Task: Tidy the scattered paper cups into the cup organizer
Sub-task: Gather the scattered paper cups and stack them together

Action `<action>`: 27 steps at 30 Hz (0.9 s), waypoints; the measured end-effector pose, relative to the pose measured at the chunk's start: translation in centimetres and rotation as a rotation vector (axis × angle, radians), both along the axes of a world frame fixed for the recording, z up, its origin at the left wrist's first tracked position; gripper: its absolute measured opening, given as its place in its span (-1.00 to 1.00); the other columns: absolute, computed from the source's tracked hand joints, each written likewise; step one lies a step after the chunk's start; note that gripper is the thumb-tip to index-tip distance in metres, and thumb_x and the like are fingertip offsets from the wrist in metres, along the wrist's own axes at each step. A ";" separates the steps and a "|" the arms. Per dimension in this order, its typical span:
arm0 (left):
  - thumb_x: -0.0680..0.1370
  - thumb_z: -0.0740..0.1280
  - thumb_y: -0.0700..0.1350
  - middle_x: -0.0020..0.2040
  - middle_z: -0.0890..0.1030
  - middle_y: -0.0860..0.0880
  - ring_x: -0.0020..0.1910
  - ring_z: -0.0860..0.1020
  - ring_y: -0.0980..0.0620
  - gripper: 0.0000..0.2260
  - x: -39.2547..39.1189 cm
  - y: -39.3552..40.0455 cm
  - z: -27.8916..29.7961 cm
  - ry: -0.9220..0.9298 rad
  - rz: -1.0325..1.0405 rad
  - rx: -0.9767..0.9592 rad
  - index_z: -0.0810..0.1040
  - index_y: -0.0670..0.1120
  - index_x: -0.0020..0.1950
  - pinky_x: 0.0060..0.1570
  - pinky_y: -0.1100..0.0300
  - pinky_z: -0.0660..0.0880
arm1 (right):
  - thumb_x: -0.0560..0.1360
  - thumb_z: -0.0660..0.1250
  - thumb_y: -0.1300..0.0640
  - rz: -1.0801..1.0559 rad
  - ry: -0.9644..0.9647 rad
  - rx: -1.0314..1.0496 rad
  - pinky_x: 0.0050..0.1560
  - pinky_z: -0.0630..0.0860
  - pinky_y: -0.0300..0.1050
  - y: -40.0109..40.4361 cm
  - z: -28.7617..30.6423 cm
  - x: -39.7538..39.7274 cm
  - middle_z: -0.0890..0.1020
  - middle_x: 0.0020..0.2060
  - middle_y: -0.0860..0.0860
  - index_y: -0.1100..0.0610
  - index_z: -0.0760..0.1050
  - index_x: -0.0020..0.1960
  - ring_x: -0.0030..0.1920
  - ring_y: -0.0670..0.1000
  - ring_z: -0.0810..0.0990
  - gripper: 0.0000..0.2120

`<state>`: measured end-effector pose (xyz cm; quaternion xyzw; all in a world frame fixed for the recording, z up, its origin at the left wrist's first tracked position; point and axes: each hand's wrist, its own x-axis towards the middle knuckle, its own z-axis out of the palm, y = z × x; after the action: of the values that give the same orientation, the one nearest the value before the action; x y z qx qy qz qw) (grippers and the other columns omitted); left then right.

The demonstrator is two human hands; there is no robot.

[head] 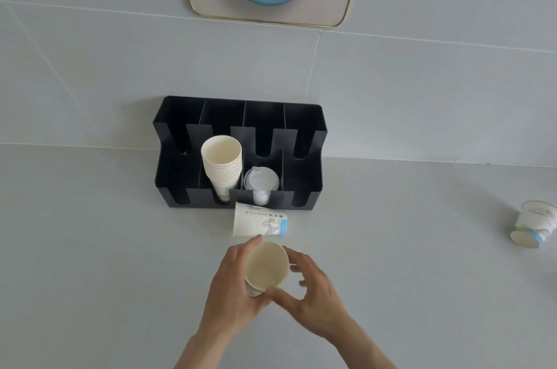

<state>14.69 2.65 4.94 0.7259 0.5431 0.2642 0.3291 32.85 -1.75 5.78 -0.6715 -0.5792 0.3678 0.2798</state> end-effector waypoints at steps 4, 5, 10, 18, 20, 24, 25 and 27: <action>0.21 0.65 0.12 0.31 0.34 0.27 0.27 0.43 0.21 -0.05 -1.0 0.4 -0.6 0.001 0.062 -0.019 0.22 0.21 0.48 0.09 0.34 0.41 | 0.48 0.40 -0.29 -0.171 -0.047 0.013 0.08 0.61 -0.09 3.1 0.0 0.7 0.62 0.16 -0.18 -0.14 0.48 0.34 0.13 -0.12 0.62 -0.51; 0.21 0.64 0.11 0.32 0.34 0.26 0.28 0.43 0.20 -0.06 -1.2 0.5 -0.7 0.006 0.066 -0.015 0.24 0.19 0.48 0.09 0.33 0.41 | 0.52 0.43 -0.17 -0.161 -0.161 0.048 0.07 0.62 -0.04 4.2 -0.2 0.7 0.62 0.16 -0.14 -0.07 0.50 0.35 0.10 -0.10 0.63 -0.56; 0.21 0.61 0.12 0.29 0.34 0.28 0.25 0.44 0.26 -0.15 -2.5 1.0 -0.6 -0.004 0.107 -0.036 0.31 0.18 0.43 0.02 0.41 0.41 | 0.50 0.49 0.00 0.109 -0.479 0.156 0.17 0.56 0.00 9.4 -0.9 -0.6 0.54 0.36 -0.04 0.01 0.43 0.44 0.32 0.08 0.54 -0.45; 0.22 0.59 0.17 0.32 0.34 0.37 0.25 0.39 0.40 -0.13 -2.7 1.1 -0.5 0.004 0.068 -0.093 0.20 0.31 0.41 0.05 0.48 0.37 | 0.39 0.55 0.08 0.223 -0.687 0.102 0.25 0.48 0.05 12.5 -4.4 -3.0 0.53 0.35 0.02 0.03 0.33 0.53 0.34 0.14 0.49 -0.24; 0.22 0.58 0.19 0.32 0.37 0.36 0.26 0.41 0.34 -0.13 -2.7 1.1 -0.6 0.000 0.062 -0.097 0.19 0.32 0.42 0.09 0.41 0.40 | 0.31 0.61 0.08 0.161 -0.753 0.135 0.09 0.55 0.03 12.5 -5.3 -2.9 0.60 0.15 0.04 0.05 0.42 0.46 0.12 0.15 0.57 -0.24; 0.19 0.59 0.18 0.29 0.38 0.37 0.25 0.43 0.31 -0.13 -2.5 1.2 -0.6 -0.016 0.067 -0.095 0.20 0.38 0.38 0.07 0.38 0.42 | 0.38 0.57 -0.04 0.126 -0.756 0.066 0.10 0.50 -0.01 11.9 -5.7 -1.7 0.50 0.13 0.05 0.04 0.41 0.41 0.07 0.13 0.52 -0.33; 0.19 0.60 0.17 0.28 0.37 0.39 0.25 0.43 0.32 -0.14 -2.4 1.2 -0.6 -0.021 0.068 -0.094 0.19 0.41 0.35 0.05 0.39 0.41 | 0.38 0.56 -0.06 0.114 -0.729 0.037 0.12 0.49 -0.02 11.6 -5.6 -1.3 0.48 0.15 0.05 0.03 0.42 0.39 0.09 0.13 0.52 -0.35; 0.18 0.61 0.16 0.28 0.36 0.40 0.26 0.41 0.33 -0.14 -2.4 1.2 -0.7 -0.036 0.068 -0.096 0.18 0.46 0.32 0.02 0.42 0.39 | 0.36 0.58 -0.07 0.023 -0.593 -0.003 0.11 0.48 -0.03 10.9 -4.8 -0.6 0.48 0.17 0.04 0.06 0.43 0.36 0.12 0.13 0.53 -0.35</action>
<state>12.26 3.82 4.26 0.6857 0.5734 0.2619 0.3639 32.26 9.16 1.03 -0.7436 -0.6426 0.1594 0.0932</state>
